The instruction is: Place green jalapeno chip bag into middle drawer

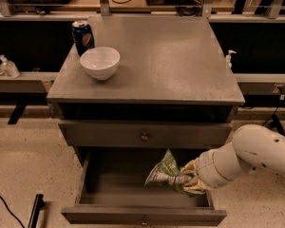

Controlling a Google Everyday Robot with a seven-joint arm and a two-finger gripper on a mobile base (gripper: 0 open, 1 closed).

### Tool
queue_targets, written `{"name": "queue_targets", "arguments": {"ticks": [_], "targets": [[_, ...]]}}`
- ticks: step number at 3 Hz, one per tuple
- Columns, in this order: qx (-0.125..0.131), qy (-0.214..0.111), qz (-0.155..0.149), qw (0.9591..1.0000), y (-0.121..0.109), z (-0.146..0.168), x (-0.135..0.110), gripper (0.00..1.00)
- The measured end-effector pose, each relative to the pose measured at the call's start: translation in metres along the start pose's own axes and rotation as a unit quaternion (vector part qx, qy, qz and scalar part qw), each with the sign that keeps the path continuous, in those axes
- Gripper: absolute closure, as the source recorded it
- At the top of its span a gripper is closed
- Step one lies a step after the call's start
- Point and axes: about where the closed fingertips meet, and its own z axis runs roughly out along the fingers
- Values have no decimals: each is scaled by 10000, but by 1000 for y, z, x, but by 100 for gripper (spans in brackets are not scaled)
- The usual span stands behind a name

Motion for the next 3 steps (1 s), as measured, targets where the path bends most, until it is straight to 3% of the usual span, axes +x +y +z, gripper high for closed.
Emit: {"name": "queue_targets", "arguments": {"ticks": [1, 2, 3], "targets": [[160, -589, -261, 9978, -21, 34, -3, 100], [197, -1032, -467, 9934, -44, 94, -1, 100], [-162, -1133, -730, 9907, -59, 173, 7, 74]]}}
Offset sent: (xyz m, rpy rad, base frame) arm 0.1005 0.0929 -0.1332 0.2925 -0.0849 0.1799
